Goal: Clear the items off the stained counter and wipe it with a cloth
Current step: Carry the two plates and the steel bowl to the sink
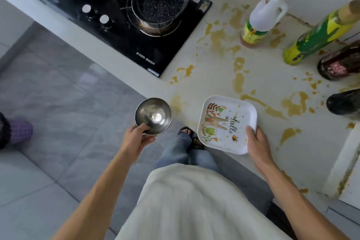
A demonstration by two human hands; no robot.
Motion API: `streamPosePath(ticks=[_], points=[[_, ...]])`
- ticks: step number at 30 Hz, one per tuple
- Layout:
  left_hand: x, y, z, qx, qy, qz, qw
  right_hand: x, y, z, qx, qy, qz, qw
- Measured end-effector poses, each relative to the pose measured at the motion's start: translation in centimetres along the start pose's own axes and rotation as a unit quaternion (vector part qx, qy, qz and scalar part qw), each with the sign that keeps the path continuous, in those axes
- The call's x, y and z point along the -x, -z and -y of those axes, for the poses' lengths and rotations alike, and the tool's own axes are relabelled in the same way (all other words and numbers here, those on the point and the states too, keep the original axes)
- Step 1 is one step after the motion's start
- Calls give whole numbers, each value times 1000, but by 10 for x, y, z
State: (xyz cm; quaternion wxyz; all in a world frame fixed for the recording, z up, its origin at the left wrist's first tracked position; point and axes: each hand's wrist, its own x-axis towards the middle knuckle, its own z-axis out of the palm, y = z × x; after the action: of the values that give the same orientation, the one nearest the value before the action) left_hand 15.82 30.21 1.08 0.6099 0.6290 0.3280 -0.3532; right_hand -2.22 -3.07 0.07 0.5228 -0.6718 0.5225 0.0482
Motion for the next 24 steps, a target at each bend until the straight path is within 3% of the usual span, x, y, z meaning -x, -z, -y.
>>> streamPosePath(ticks=[9,15,24], points=[[42,101,111,116,53,-130,983,-1,-68,59,124,100,127,979],[70,163,167,209,89,-220,949,17,-154,104,199,161,223,941],[71,248,176,288,115,-265,913,66,-282,137,283,185,274,900]])
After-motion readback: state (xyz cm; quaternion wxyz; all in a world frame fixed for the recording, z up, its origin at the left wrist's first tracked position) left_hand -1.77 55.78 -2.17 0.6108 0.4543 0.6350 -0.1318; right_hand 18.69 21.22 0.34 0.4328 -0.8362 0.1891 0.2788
